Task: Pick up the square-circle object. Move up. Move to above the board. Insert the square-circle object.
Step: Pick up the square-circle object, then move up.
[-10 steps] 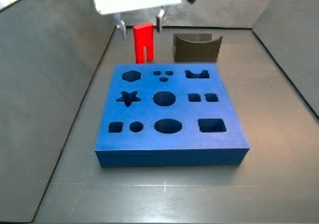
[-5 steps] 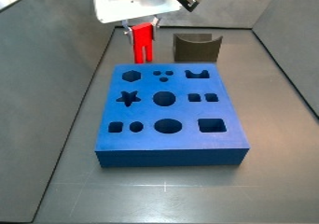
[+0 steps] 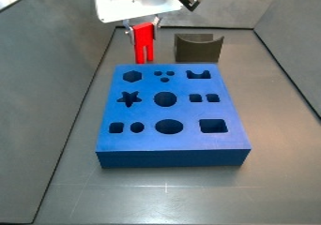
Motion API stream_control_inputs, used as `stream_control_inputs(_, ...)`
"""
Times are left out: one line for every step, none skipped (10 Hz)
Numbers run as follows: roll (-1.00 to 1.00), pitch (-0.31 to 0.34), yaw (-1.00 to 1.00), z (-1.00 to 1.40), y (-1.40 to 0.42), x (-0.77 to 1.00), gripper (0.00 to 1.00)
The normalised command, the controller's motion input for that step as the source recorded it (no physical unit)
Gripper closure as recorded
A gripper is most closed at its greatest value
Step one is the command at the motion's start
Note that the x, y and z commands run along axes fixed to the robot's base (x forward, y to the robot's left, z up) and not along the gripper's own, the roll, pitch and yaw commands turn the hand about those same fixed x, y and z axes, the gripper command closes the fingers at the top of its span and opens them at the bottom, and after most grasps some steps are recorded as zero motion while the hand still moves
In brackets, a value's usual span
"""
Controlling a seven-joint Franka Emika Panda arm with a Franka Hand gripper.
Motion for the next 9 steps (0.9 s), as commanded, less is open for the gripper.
stream_control_inputs(0.0, 0.0, 0.0, 0.0, 0.0, 0.0, 1.0)
stream_control_inputs(0.0, 0.0, 0.0, 0.0, 0.0, 0.0, 1.0)
stream_control_inputs(0.0, 0.0, 0.0, 0.0, 0.0, 0.0, 1.0)
stream_control_inputs(0.0, 0.0, 0.0, 0.0, 0.0, 0.0, 1.0)
stream_control_inputs(0.0, 0.0, 0.0, 0.0, 0.0, 0.0, 1.0)
stream_control_inputs(0.0, 0.0, 0.0, 0.0, 0.0, 0.0, 1.0)
stream_control_inputs(0.0, 0.0, 0.0, 0.0, 0.0, 0.0, 1.0)
stream_control_inputs(0.0, 0.0, 0.0, 0.83, 0.0, 0.0, 1.0)
stream_control_inputs(0.01, 0.004, -0.03, 0.81, 0.01, 0.04, 1.0)
